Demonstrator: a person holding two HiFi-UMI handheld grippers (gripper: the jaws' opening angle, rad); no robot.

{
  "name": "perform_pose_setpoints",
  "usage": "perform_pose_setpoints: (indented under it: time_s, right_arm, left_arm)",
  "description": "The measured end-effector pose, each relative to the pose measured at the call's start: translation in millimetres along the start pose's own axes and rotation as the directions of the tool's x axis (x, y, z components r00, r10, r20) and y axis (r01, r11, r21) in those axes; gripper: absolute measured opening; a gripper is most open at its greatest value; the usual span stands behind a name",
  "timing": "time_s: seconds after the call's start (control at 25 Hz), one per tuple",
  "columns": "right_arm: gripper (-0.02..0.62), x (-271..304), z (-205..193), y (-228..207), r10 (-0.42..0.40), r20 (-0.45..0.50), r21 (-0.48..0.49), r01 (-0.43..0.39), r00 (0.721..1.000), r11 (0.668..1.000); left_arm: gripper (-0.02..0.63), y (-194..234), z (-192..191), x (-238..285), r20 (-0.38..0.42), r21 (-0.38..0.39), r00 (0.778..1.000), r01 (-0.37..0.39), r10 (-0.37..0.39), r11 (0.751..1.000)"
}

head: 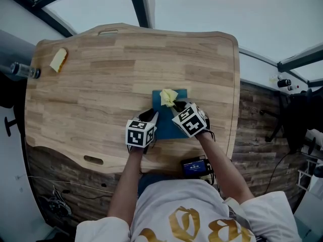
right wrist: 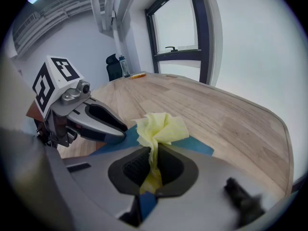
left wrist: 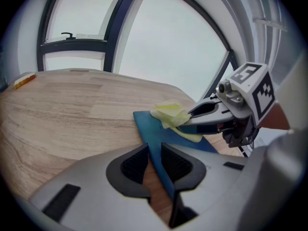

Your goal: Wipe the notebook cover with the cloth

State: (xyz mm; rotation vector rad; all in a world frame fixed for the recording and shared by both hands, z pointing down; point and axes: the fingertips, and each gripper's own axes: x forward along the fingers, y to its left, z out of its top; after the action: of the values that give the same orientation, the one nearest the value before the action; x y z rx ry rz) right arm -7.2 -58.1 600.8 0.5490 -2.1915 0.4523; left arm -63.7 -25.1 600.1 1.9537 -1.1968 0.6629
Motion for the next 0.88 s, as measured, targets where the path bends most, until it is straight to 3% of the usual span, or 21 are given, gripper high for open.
perform_pose_setpoints:
  time_s: [0.76,0.88]
  right_arm:
    - [0.037,-26.0,-50.5,81.8,0.15,-0.03,0.039,-0.149,0.988,0.988]
    - [0.037,-36.6,-44.2,78.7,0.093,-0.014,0.035,-0.092,0.996,0.995]
  left_arm:
    - [0.092,0.3,-0.1,0.4,0.005,0.006,1.0,-0.008,0.008,1.0]
    - [0.093,-1.2,-1.6,-0.2,0.004,-0.003,1.0,0.004,-0.004,1.0]
